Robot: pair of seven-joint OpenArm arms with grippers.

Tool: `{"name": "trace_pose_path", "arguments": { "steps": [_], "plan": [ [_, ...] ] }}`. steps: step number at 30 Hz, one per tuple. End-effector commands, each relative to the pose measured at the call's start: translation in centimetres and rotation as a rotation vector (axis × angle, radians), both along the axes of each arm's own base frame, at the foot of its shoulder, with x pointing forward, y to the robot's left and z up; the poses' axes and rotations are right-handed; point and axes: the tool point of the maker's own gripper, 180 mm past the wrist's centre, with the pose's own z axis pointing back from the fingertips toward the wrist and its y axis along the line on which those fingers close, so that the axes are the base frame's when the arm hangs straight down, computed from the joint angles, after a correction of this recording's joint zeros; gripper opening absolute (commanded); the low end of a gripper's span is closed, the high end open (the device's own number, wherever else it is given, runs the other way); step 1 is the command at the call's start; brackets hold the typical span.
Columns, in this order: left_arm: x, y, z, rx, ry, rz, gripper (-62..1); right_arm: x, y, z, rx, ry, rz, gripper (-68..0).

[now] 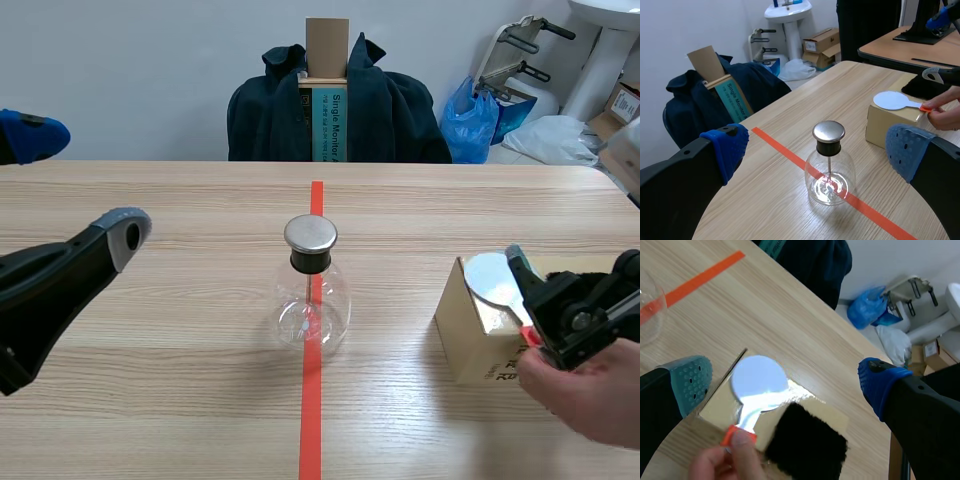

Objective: Do the electroscope experiment.
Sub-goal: 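Return to the home posture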

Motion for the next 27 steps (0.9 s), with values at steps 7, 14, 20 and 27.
{"name": "trace_pose_path", "arguments": {
  "steps": [7, 14, 20, 27],
  "plan": [
    [-0.2, -0.1, 1.5, -0.059, -0.051, -0.007, -2.4, 0.4, -0.8, 0.3, -0.030, 0.007, -0.032, -8.0],
    [-0.2, -0.1, 1.5, -0.058, -0.052, -0.007, -2.4, 0.7, 0.0, 1.8, -0.035, -0.078, 0.020, -8.0],
    [-0.2, -0.1, 1.5, -0.058, -0.052, -0.007, -2.4, 0.7, 0.2, 2.2, -0.038, -0.100, 0.032, -8.0],
    [-0.2, -0.1, 1.5, -0.058, -0.051, -0.007, -2.4, 0.7, 0.7, 2.7, -0.027, -0.129, 0.053, -8.0]
  ]
}}
